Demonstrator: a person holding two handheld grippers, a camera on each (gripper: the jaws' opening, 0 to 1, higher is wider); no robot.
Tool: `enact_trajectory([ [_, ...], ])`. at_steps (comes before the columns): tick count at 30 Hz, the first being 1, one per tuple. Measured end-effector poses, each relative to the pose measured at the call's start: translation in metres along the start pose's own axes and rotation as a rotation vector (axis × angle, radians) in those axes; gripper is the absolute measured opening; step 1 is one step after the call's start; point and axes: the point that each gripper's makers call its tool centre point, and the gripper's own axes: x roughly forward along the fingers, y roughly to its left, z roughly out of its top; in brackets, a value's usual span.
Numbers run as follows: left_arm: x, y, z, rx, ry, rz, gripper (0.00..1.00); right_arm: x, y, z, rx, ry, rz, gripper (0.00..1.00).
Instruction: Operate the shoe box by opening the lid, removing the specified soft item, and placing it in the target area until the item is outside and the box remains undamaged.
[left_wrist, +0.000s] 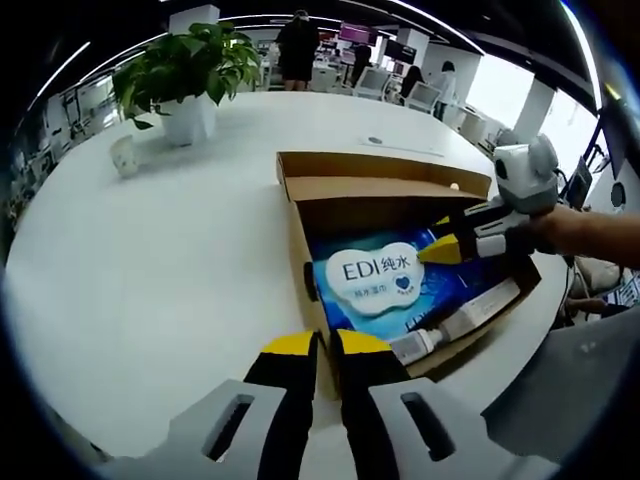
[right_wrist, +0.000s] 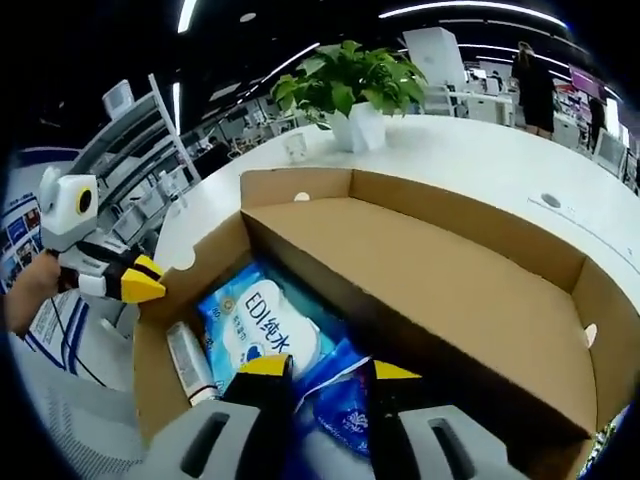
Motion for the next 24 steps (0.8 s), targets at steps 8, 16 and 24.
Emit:
enact_trajectory([
  [8,0.000,0.000,0.000,-0.008,-0.006,-0.001,0.05,0.001,0.000,0.003,-0.013,-0.014,-0.018,0.21],
  [16,0.000,0.000,0.000,-0.011,-0.009,0.005,0.05,-0.007,-0.002,0.009,-0.054,-0.030,-0.033,0.09],
  [24,0.000,-0.001,0.000,-0.002,-0.007,0.013,0.05,-0.016,0.003,0.018,-0.065,-0.056,-0.021,0.05],
])
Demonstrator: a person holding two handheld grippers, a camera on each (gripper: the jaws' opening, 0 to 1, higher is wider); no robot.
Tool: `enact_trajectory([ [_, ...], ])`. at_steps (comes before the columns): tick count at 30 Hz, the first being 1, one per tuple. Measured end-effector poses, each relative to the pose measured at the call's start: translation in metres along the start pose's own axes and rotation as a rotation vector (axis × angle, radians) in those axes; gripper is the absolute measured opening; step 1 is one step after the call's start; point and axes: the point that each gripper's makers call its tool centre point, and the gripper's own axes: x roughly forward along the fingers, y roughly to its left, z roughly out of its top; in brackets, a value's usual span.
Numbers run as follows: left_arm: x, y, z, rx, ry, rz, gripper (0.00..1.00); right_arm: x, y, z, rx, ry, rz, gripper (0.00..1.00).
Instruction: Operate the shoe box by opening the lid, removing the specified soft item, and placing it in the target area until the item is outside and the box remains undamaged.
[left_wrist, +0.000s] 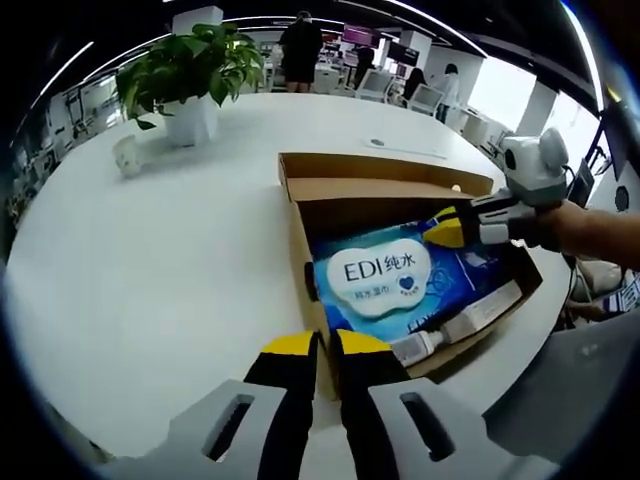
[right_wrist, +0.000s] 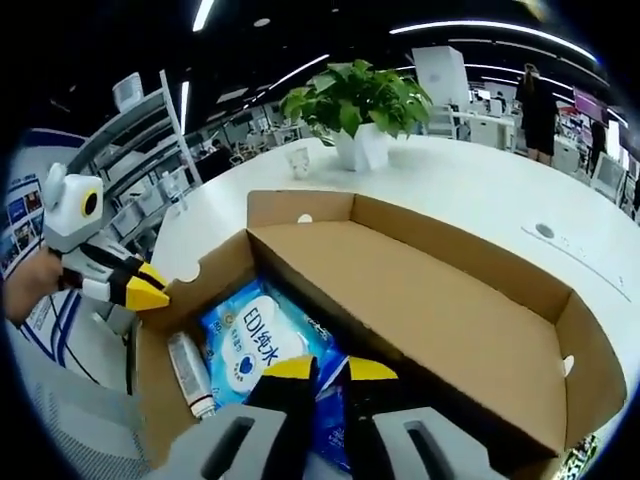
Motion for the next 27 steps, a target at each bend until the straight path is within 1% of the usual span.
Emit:
enact_trajectory([
  [9,0.000,0.000,0.000,-0.001,-0.001,0.003,0.05,-0.008,0.008,0.012,0.001,-0.041,0.024,0.03],
  [14,-0.001,0.000,0.000,-0.007,-0.002,0.001,0.05,-0.013,0.013,0.017,0.000,-0.046,0.034,0.03],
  [17,-0.001,0.001,0.000,-0.005,-0.003,0.001,0.05,-0.016,0.015,0.019,-0.013,-0.050,0.036,0.02],
  [19,-0.001,0.000,0.000,-0.004,-0.003,0.001,0.05,-0.019,0.016,0.024,-0.044,-0.059,0.026,0.02],
  [22,-0.001,0.000,0.000,-0.002,-0.002,0.001,0.05,-0.023,0.016,0.029,-0.063,-0.063,0.021,0.00],
  [23,-0.001,0.000,0.000,-0.001,-0.001,0.001,0.05,-0.025,0.015,0.031,-0.084,-0.066,0.015,0.00],
  [27,0.000,0.000,0.000,0.005,0.002,0.001,0.05,-0.032,0.014,0.037,-0.092,-0.072,0.011,0.00],
])
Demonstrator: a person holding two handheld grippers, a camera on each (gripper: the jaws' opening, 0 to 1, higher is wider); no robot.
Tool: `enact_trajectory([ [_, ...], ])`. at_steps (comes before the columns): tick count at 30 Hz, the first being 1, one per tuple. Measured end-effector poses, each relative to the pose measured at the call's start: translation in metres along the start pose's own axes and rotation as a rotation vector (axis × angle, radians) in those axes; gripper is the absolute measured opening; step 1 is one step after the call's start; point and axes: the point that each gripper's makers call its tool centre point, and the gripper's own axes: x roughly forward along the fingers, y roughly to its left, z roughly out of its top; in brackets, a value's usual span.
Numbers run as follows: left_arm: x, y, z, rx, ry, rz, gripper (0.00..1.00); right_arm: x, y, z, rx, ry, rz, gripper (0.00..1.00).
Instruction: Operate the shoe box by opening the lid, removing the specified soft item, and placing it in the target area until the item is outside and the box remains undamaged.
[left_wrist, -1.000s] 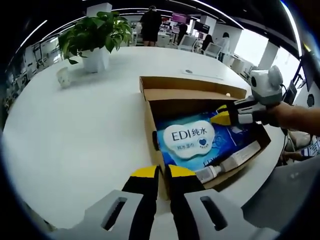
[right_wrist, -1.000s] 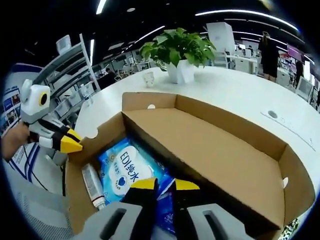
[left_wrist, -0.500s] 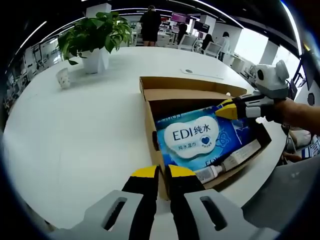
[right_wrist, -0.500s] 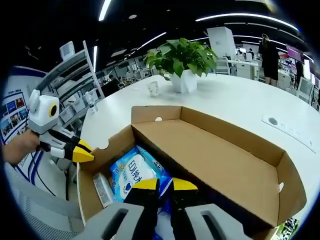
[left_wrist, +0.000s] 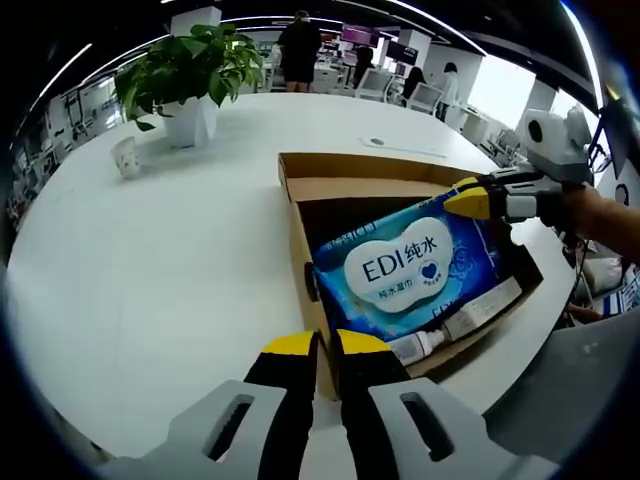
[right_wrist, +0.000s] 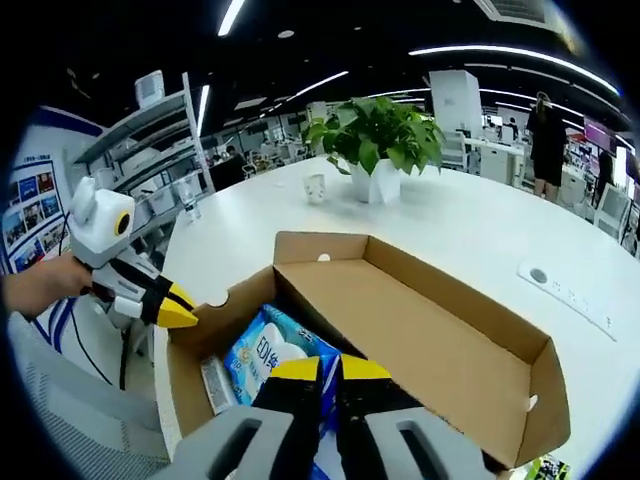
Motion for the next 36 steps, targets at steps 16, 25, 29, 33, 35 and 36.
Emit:
enact_trajectory([
  [16,-0.007,-0.002,0.016,0.083,-0.039,0.022,0.09,-0.019,-0.012,-0.003,-0.035,-0.016,-0.044,0.00],
  [25,-0.004,-0.022,0.043,0.169,-0.069,-0.008,0.16,-0.025,-0.021,-0.011,0.004,-0.020,-0.066,0.00],
  [29,0.006,-0.032,0.044,0.195,-0.047,-0.029,0.16,-0.028,-0.024,-0.014,0.016,-0.022,-0.073,0.00],
  [33,0.020,-0.040,0.042,0.199,-0.018,-0.053,0.15,-0.029,-0.026,-0.017,0.025,-0.025,-0.076,0.00],
  [35,0.027,-0.043,0.038,0.191,0.008,-0.062,0.15,-0.029,-0.027,-0.018,0.030,-0.027,-0.077,0.00],
  [36,0.029,-0.043,0.037,0.189,0.013,-0.064,0.14,-0.029,-0.027,-0.018,0.032,-0.027,-0.077,0.00],
])
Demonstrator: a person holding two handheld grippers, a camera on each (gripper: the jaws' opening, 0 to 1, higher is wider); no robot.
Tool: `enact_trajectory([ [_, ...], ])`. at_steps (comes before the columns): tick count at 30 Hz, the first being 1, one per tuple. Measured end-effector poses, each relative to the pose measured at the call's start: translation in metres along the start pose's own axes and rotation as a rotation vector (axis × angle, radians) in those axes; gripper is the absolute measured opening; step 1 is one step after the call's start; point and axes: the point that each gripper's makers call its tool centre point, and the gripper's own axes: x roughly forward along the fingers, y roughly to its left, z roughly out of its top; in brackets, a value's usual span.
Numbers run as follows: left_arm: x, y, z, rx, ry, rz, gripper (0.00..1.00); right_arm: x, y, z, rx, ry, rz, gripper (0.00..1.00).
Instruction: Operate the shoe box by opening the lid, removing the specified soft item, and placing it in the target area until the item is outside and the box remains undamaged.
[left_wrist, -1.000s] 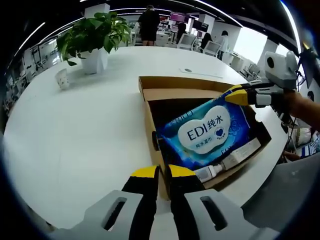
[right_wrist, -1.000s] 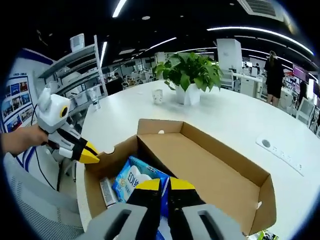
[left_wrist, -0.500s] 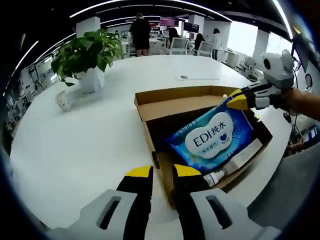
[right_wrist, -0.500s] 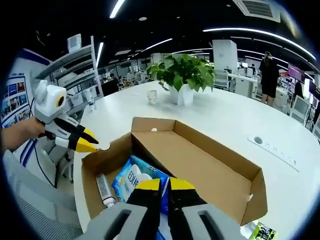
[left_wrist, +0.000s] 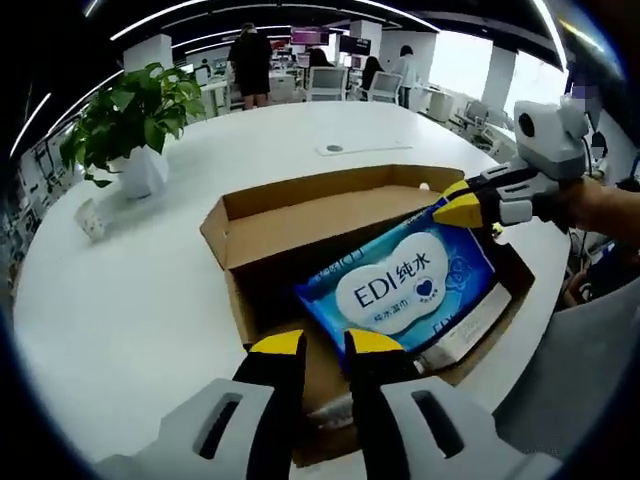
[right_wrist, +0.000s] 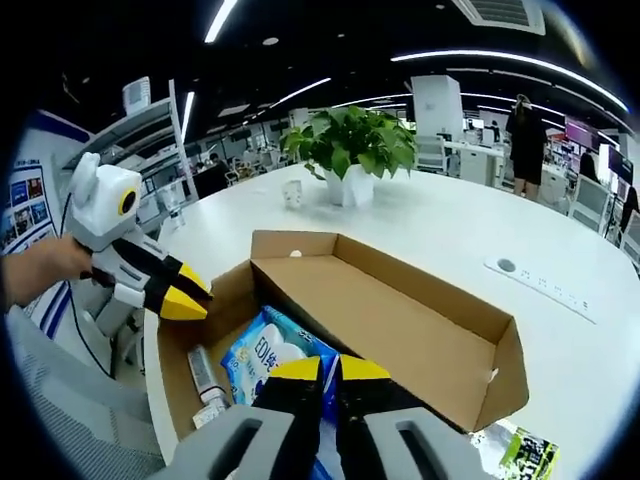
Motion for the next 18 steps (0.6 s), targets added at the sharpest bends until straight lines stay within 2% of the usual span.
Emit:
enact_trajectory([
  [7,0.020,-0.003,-0.012,-0.022,0.083,-0.033,0.16,0.001,-0.004,-0.003,0.010,-0.003,-0.004,0.00],
  [12,0.031,-0.007,-0.015,-0.067,0.108,-0.063,0.15,0.001,-0.008,-0.007,0.023,-0.001,-0.007,0.00],
  [18,0.043,-0.011,-0.023,-0.085,0.146,-0.069,0.07,0.000,-0.010,-0.010,0.035,-0.001,-0.011,0.00],
])
